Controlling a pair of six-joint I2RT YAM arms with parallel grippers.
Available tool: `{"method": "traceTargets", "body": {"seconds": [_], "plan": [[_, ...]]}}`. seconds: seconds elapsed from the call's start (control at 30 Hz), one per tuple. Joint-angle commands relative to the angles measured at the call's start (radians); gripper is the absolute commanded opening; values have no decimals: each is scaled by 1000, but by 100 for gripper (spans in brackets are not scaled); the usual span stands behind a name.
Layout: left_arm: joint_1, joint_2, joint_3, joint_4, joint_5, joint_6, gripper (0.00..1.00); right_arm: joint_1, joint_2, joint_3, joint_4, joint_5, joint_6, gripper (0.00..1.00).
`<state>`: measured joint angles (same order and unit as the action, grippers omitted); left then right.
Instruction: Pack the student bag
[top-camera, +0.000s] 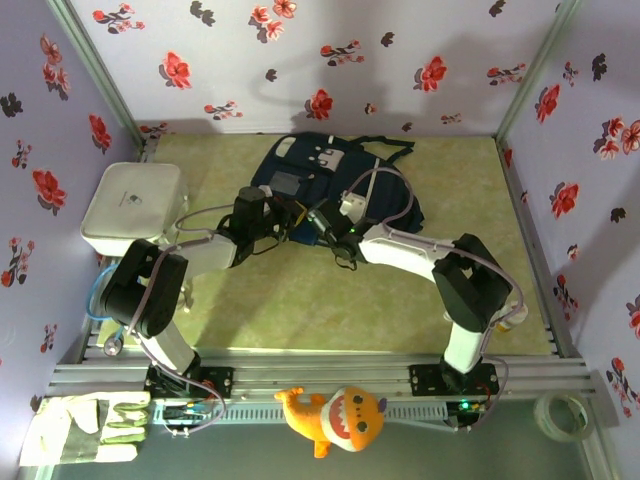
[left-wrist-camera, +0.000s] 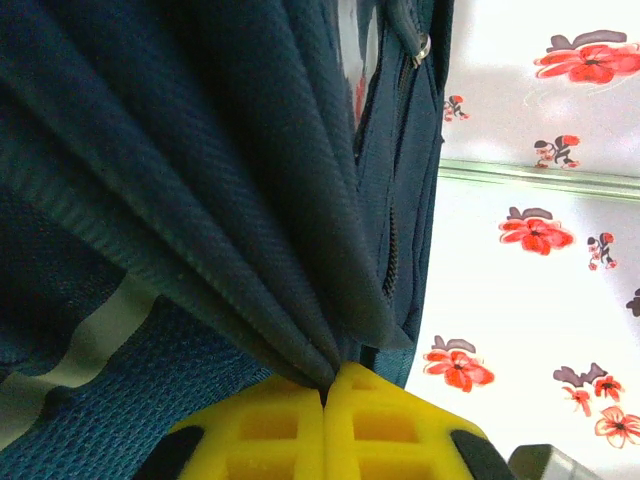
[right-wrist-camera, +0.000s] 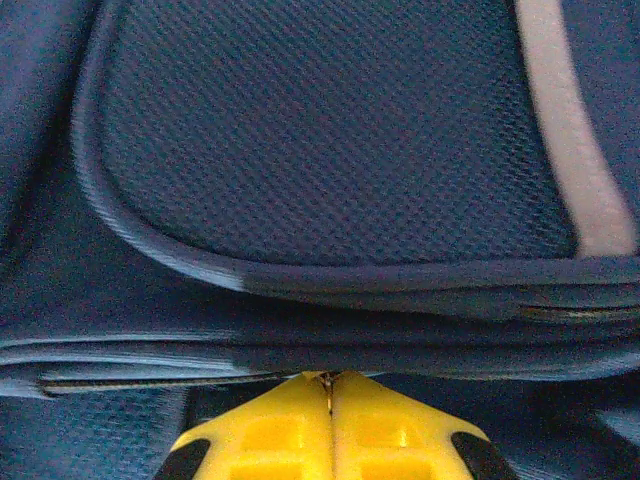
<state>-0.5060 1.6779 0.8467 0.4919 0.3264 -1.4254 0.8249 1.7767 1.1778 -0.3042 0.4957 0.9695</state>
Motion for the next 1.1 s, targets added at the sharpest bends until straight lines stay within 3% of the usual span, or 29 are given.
{"method": "traceTargets", "body": {"seconds": [0.0,0.27,0.57,0.8,1.07], "plan": [[17,-17,31,31,-4,45,0,-39,-39,-87,-123,66,6,2],[17,-3,34,39,0,40,0,-44,-17,-102,72,-120,-116,12],[16,-9,29,37,3,40,0,-43,27,-52,50,-93,-140,21],[25,-6,25,37,2,46,0,-43,-5,-76,36,-49,-132,7],[89,7,11,-8,12,112,0,-62,-152,-225,-54,100,-129,5]]}}
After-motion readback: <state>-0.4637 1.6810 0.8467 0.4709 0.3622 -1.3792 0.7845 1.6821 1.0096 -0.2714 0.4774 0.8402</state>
